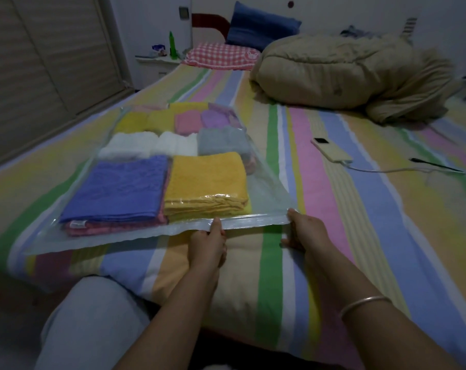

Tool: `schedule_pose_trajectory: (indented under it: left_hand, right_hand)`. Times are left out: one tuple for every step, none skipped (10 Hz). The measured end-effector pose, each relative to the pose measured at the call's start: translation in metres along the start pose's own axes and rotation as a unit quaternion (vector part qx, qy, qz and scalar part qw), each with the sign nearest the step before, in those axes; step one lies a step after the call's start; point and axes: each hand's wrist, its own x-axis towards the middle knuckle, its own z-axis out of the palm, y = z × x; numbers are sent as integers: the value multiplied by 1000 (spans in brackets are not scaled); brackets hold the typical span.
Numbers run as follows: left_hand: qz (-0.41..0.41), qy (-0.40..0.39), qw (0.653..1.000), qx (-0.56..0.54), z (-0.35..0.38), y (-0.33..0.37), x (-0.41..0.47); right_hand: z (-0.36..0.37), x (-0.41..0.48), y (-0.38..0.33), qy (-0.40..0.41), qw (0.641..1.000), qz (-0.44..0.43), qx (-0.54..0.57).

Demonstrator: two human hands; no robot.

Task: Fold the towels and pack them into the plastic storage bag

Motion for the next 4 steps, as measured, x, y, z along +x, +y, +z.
schedule_pose_trajectory:
  left_hand:
    - [7,-10,1000,-1,-1,0,-2]
    - [23,-17,1000,7,-2,0,-3]
    - [59,-8,997,47,-5,-4,-5]
    - [190,22,970,149,6,-13,-27]
  right_hand:
    - [1,0,2,-14,1000,7,15]
    - [0,0,5,-27,999,-6,21]
    - [-3,-2,6,-41,999,-24,-14]
    - [-2,-3,14,-78,995,-49,-43]
